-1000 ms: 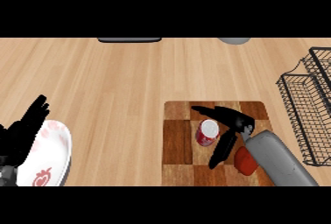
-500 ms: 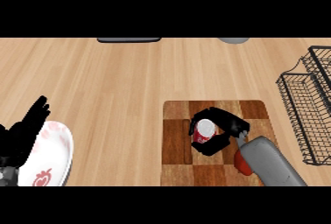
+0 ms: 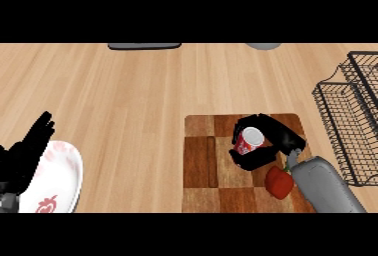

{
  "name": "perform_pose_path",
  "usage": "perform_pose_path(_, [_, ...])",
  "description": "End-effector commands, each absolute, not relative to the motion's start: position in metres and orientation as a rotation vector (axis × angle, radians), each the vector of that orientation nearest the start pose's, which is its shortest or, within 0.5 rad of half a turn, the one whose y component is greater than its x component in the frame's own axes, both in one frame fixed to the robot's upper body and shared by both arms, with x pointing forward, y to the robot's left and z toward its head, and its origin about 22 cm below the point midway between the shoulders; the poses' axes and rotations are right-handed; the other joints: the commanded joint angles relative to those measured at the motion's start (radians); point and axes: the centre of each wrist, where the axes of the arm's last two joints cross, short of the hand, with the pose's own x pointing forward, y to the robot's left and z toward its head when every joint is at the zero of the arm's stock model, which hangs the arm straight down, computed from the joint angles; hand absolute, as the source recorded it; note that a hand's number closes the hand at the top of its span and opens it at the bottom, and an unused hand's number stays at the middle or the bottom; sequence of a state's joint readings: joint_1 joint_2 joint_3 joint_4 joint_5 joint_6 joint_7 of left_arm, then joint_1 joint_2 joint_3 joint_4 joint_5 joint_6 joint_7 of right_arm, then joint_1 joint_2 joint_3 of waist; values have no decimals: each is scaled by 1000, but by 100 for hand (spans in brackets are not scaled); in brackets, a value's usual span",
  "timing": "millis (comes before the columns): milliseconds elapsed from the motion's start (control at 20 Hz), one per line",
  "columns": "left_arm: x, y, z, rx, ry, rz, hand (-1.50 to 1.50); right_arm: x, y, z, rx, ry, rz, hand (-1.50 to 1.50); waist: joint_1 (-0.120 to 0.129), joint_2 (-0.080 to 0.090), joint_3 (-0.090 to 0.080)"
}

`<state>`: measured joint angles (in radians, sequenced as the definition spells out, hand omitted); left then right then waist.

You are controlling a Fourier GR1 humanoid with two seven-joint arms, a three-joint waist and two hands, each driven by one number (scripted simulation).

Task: Pick the can from the cutting board and place it in the tiered basket

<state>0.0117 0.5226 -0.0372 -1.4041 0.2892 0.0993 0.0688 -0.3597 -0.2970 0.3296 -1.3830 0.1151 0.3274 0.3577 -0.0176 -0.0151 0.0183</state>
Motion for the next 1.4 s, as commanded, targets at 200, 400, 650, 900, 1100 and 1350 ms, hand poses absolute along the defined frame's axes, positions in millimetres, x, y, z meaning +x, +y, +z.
perform_pose_path(200, [206,382,-8,348,-1149,-34,0,267,-154,83,-614,-1300,1064,150,-66,-46,-29])
perform_pose_path(400, [194,384,-13,341,-1126,0,0,242,-147,128,-824,-1414,965,150,-92,-52,-28])
perform_pose_path(650, [192,379,-15,335,-1152,16,0,195,-139,174,-989,-1531,760,150,-82,-29,-24])
perform_pose_path(900, [187,374,-21,306,-1153,1,0,139,-147,203,-1045,-1533,634,150,-51,-10,-22])
perform_pose_path(1100, [203,367,-12,314,-1191,-31,0,131,-157,221,-1089,-1542,518,150,-19,4,-21])
perform_pose_path(1350, [205,362,-18,295,-1201,-54,0,161,-159,229,-1110,-1577,456,150,11,12,-20])
